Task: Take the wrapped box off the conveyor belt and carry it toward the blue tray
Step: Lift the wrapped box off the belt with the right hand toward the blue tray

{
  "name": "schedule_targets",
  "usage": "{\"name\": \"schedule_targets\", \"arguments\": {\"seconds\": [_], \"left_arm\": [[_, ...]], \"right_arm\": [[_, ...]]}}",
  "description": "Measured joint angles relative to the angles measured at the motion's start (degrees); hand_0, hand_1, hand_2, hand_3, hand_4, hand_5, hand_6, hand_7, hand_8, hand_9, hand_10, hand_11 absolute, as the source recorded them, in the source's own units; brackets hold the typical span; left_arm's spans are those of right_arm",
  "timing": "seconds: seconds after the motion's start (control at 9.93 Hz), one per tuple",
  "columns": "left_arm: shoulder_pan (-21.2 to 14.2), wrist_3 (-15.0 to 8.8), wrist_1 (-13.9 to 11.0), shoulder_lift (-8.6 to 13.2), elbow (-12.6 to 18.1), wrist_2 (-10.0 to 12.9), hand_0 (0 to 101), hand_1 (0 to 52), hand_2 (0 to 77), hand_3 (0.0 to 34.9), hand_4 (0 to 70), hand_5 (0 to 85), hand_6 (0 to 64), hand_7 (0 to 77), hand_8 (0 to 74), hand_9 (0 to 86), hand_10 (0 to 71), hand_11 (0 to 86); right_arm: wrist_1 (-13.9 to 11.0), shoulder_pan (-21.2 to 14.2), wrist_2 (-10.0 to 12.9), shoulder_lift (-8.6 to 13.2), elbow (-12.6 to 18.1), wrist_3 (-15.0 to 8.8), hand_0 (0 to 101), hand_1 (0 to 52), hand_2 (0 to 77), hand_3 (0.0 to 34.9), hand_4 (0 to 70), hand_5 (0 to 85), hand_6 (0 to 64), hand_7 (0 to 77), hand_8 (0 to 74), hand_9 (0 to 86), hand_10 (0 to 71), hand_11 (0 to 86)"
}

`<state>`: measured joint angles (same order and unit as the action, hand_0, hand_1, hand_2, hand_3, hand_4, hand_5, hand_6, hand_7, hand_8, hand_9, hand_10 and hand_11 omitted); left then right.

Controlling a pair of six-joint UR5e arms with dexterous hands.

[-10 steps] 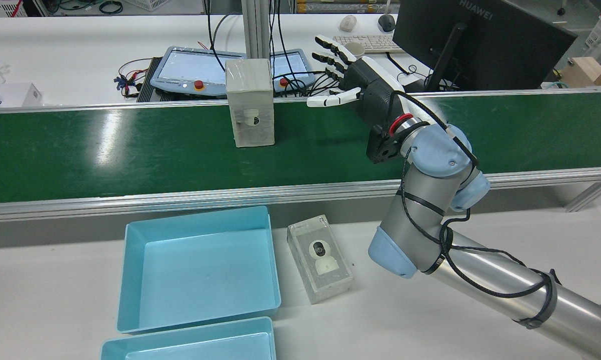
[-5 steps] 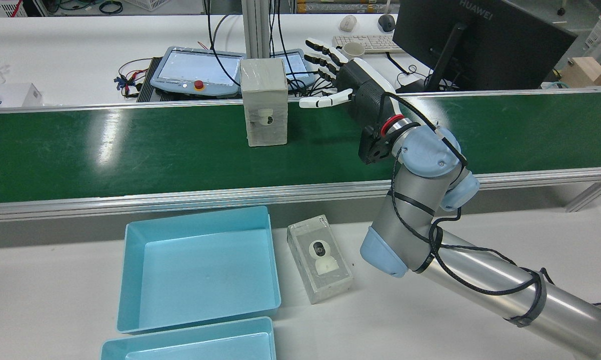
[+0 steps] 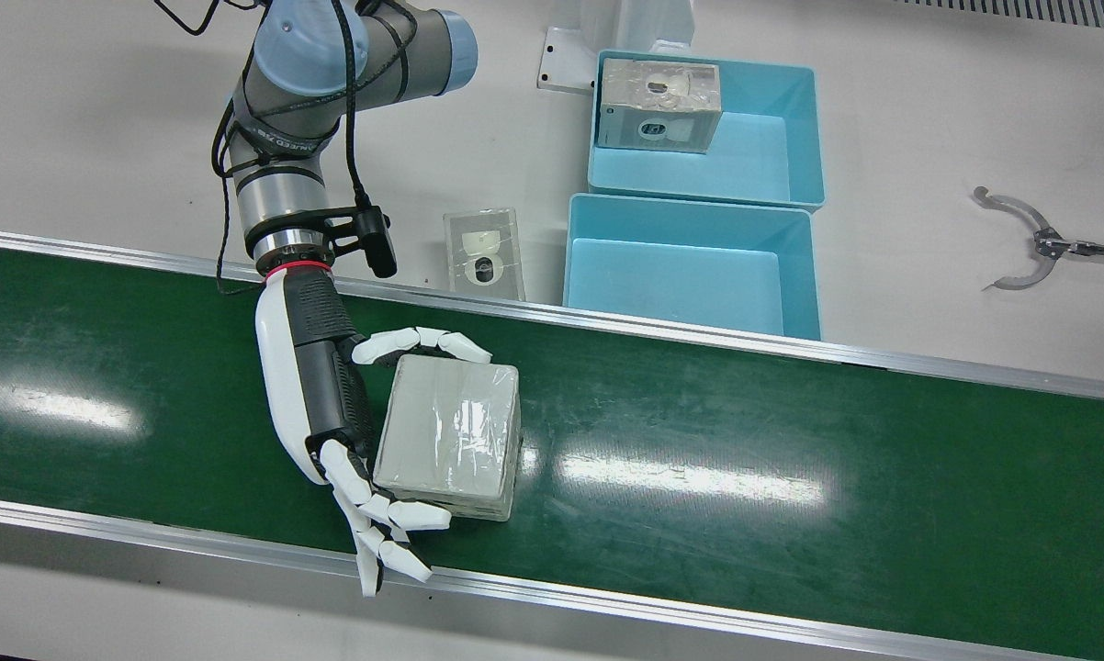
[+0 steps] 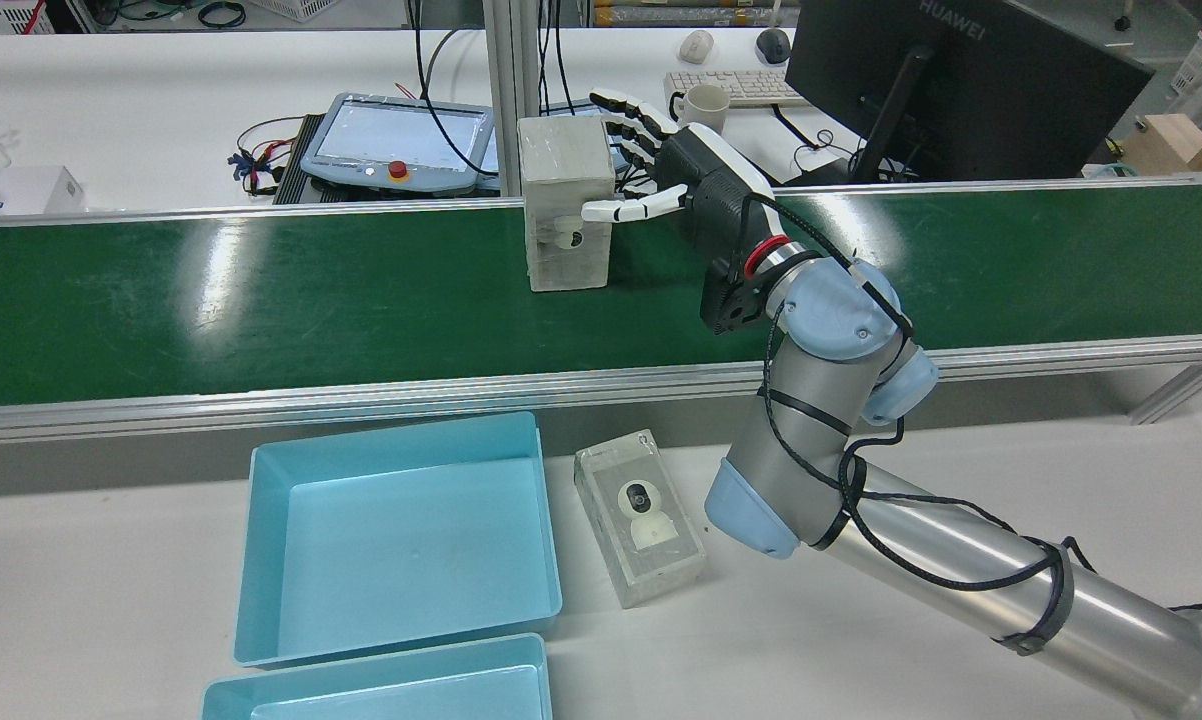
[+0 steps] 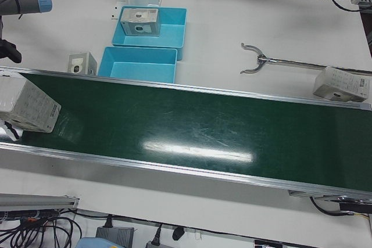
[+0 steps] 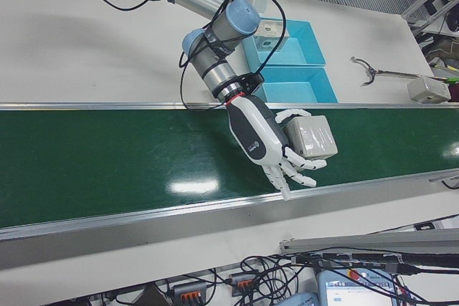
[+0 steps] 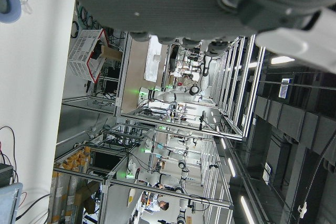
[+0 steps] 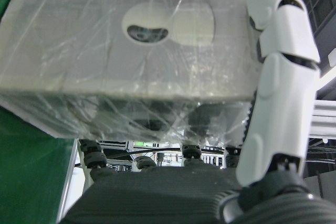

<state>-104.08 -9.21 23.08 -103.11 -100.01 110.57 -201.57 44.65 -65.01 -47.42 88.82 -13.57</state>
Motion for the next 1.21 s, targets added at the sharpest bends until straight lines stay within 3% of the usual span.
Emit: {"name": "schedule_targets", "arguments": {"seconds": [0.1, 0.2, 0.4, 0.5, 0.6, 0.7, 0.81, 0.91, 1.01, 1.11, 1.21], "left_arm": [[0.0, 0.0, 0.0, 0.0, 0.0, 0.0, 0, 0.0, 1.1, 0.0, 0.0, 0.5, 0.0, 0.5, 0.5, 0.5, 0.0, 0.0], [0.0, 0.0, 0.0, 0.0, 0.0, 0.0, 0, 0.0, 1.1, 0.0, 0.0, 0.5, 0.0, 0.5, 0.5, 0.0, 0.5, 0.0], [0.0, 0.0, 0.0, 0.0, 0.0, 0.0, 0, 0.0, 1.1, 0.0, 0.0, 0.5, 0.0, 0.5, 0.5, 0.0, 0.0, 0.0], [0.0, 0.0, 0.0, 0.0, 0.0, 0.0, 0, 0.0, 0.5, 0.0, 0.0, 0.5, 0.0, 0.5, 0.5, 0.0, 0.5, 0.0], [0.0, 0.0, 0.0, 0.0, 0.0, 0.0, 0, 0.0, 1.1, 0.0, 0.0, 0.5, 0.0, 0.5, 0.5, 0.0, 0.0, 0.0], [0.0, 0.0, 0.0, 0.0, 0.0, 0.0, 0, 0.0, 1.1, 0.0, 0.0, 0.5, 0.0, 0.5, 0.5, 0.0, 0.0, 0.0], [0.0, 0.0, 0.0, 0.0, 0.0, 0.0, 0, 0.0, 1.1, 0.0, 0.0, 0.5, 0.0, 0.5, 0.5, 0.5, 0.0, 0.0], [0.0, 0.0, 0.0, 0.0, 0.0, 0.0, 0, 0.0, 1.1, 0.0, 0.0, 0.5, 0.0, 0.5, 0.5, 0.5, 0.0, 0.0], [0.0, 0.0, 0.0, 0.0, 0.0, 0.0, 0, 0.0, 0.5, 0.0, 0.0, 0.5, 0.0, 0.5, 0.0, 0.5, 0.0, 0.0], [0.0, 0.0, 0.0, 0.0, 0.0, 0.0, 0, 0.0, 0.5, 0.0, 0.0, 0.5, 0.0, 0.5, 0.0, 0.5, 0.0, 0.0], [0.0, 0.0, 0.0, 0.0, 0.0, 0.0, 0, 0.0, 1.1, 0.0, 0.0, 0.5, 0.0, 0.5, 0.5, 0.0, 0.5, 0.0]], "right_arm": [[1.2, -0.2, 0.1, 0.1, -0.8, 0.1, 45, 12.5, 24.5, 30.0, 18.5, 26.2, 0.0, 19.1, 0.0, 2.7, 7.1, 10.9], [2.5, -0.5, 0.2, 0.1, -1.4, 0.1, 40, 4.4, 34.4, 29.0, 24.0, 29.5, 13.1, 33.8, 17.5, 15.8, 23.5, 25.1], [4.1, -0.7, 0.3, 0.1, -1.4, 0.2, 40, 4.4, 34.9, 29.0, 24.0, 29.5, 13.1, 33.8, 17.5, 15.8, 23.5, 25.1], [4.3, -1.0, 0.4, 0.0, 0.5, 0.2, 39, 2.7, 36.0, 22.2, 24.5, 30.0, 22.4, 39.8, 32.7, 31.1, 31.6, 38.2], [4.3, -1.6, 0.4, -0.1, 3.2, 0.1, 39, 2.7, 36.0, 22.2, 24.5, 30.0, 22.4, 39.8, 32.7, 31.1, 31.6, 38.2], [4.2, -2.8, 0.5, -0.2, 6.4, 0.0, 39, 2.7, 35.5, 17.3, 27.3, 32.2, 24.5, 42.0, 30.5, 47.5, 28.4, 41.5], [4.1, -3.9, 0.7, -0.3, 9.1, -0.1, 41, 2.2, 34.9, 13.1, 27.8, 36.5, 28.4, 44.7, 26.7, 42.5, 21.8, 36.0], [4.0, -5.3, 1.2, -0.4, 11.6, -0.3, 41, 1.6, 34.9, 8.9, 27.3, 38.7, 29.5, 45.8, 23.5, 39.3, 21.8, 30.5], [3.9, -7.1, 2.0, -0.5, 14.2, -1.2, 42, 1.6, 34.9, 10.0, 25.1, 42.5, 30.0, 47.5, 19.6, 34.9, 16.9, 27.3], [3.8, -9.3, 3.2, -0.5, 16.8, -2.8, 44, 1.6, 34.9, 13.4, 25.1, 42.5, 30.0, 47.5, 19.6, 34.9, 16.9, 27.3], [3.7, -11.8, 4.7, -0.5, 19.3, -4.8, 44, 1.6, 34.9, 13.4, 25.1, 43.1, 30.0, 48.0, 18.0, 31.1, 16.9, 25.1]]}}
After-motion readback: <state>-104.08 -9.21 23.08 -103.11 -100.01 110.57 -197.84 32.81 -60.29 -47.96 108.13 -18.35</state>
